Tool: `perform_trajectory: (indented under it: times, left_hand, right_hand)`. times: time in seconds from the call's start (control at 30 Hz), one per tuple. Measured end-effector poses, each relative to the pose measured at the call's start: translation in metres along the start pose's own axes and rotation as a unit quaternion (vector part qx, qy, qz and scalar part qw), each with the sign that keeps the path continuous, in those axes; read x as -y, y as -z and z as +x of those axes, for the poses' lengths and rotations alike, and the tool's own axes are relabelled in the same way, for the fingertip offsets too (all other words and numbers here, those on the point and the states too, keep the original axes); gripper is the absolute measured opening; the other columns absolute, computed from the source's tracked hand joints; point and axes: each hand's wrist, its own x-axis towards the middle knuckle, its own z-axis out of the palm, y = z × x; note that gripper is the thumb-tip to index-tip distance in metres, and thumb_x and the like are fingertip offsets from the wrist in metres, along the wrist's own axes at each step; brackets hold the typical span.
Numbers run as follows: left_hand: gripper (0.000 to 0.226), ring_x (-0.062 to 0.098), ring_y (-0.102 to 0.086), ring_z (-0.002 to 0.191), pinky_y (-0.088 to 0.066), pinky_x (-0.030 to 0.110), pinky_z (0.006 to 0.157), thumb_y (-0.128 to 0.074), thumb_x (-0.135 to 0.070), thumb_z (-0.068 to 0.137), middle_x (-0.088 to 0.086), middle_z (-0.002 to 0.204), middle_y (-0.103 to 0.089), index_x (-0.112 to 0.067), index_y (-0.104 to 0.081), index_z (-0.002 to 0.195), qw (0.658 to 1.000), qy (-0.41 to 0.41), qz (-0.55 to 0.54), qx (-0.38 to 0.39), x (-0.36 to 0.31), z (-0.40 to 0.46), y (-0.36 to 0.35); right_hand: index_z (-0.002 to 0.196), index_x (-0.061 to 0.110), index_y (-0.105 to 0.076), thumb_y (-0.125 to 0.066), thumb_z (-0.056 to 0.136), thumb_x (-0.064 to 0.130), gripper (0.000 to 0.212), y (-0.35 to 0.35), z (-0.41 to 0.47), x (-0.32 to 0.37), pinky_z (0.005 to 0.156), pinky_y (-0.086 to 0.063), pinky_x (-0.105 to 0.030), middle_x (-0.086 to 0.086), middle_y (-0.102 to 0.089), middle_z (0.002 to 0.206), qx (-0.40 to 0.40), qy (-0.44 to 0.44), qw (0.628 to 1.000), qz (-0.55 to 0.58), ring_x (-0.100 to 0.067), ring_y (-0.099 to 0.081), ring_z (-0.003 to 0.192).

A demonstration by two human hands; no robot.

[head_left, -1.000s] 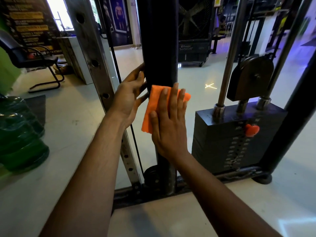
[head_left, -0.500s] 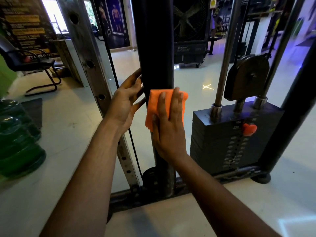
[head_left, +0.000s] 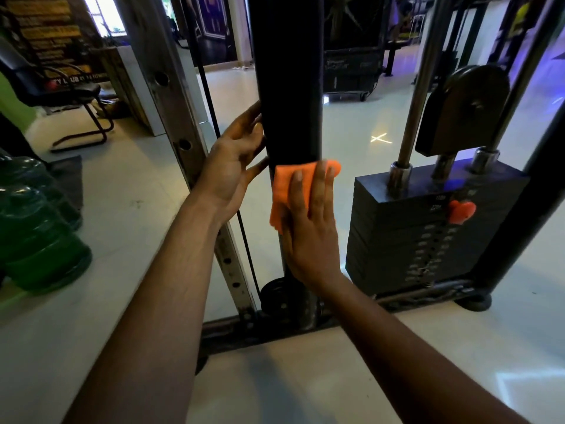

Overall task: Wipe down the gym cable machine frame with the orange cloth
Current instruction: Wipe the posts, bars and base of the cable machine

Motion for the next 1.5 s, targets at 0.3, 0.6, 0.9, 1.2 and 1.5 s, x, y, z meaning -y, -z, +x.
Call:
perform_trajectory:
  times: [0.3,0.6,0.9,1.2,1.5]
  left_hand:
    - [0.042,0.017,-0.059,0.142,-0.044,0.057,0.121,-0.047,-0.025,0.115,-0.011,0.151,-0.064,-0.031,-0.052,0.157,0.999,0.024,0.025,0.008,0.017,0.001,0.004]
    - [0.044,0.018,-0.056,0.144,-0.044,0.057,0.122,-0.051,-0.027,0.114,-0.008,0.154,-0.062,-0.032,-0.051,0.157,0.999,0.038,0.039,0.008,0.035,-0.008,0.004]
    - [0.048,0.018,-0.055,0.145,-0.045,0.055,0.121,-0.054,-0.03,0.111,-0.006,0.156,-0.059,-0.03,-0.05,0.158,0.999,0.024,0.034,0.01,0.041,-0.009,0.004]
    - [0.048,0.021,-0.054,0.147,-0.045,0.057,0.121,-0.05,-0.027,0.113,-0.004,0.159,-0.057,-0.029,-0.047,0.161,0.999,0.022,0.029,0.012,0.043,-0.012,0.004]
    - [0.049,0.017,-0.051,0.149,-0.04,0.057,0.125,-0.052,-0.024,0.112,-0.007,0.159,-0.057,-0.028,-0.048,0.16,1.0,0.02,0.019,0.005,0.048,-0.013,0.004]
  right_hand:
    - [0.166,0.046,0.023,-0.054,0.114,0.034,0.093,0.011,0.029,0.008,0.104,-0.058,-0.061,0.007,0.029,0.176,-0.034,0.024,0.999,0.036,-0.033,0.012,0.168]
    - [0.166,0.047,0.022,-0.061,0.111,0.031,0.101,-0.016,-0.034,-0.007,0.113,-0.047,-0.071,0.004,0.031,0.177,0.005,-0.032,0.999,0.033,-0.04,0.006,0.167]
    - [0.167,0.044,0.022,-0.049,0.115,0.04,0.088,-0.021,-0.035,-0.008,0.125,-0.027,-0.073,-0.001,0.03,0.177,0.003,-0.039,0.999,0.018,-0.04,0.009,0.167]
    - [0.171,0.018,0.003,-0.028,0.116,0.053,0.073,-0.013,-0.004,0.002,0.13,-0.02,-0.068,-0.004,0.025,0.178,-0.019,-0.035,0.998,0.05,-0.037,0.01,0.168]
    - [0.169,0.038,0.016,-0.045,0.115,0.042,0.082,-0.014,-0.025,-0.012,0.113,-0.051,-0.063,0.006,0.029,0.176,0.005,-0.041,0.997,0.057,-0.035,0.001,0.168]
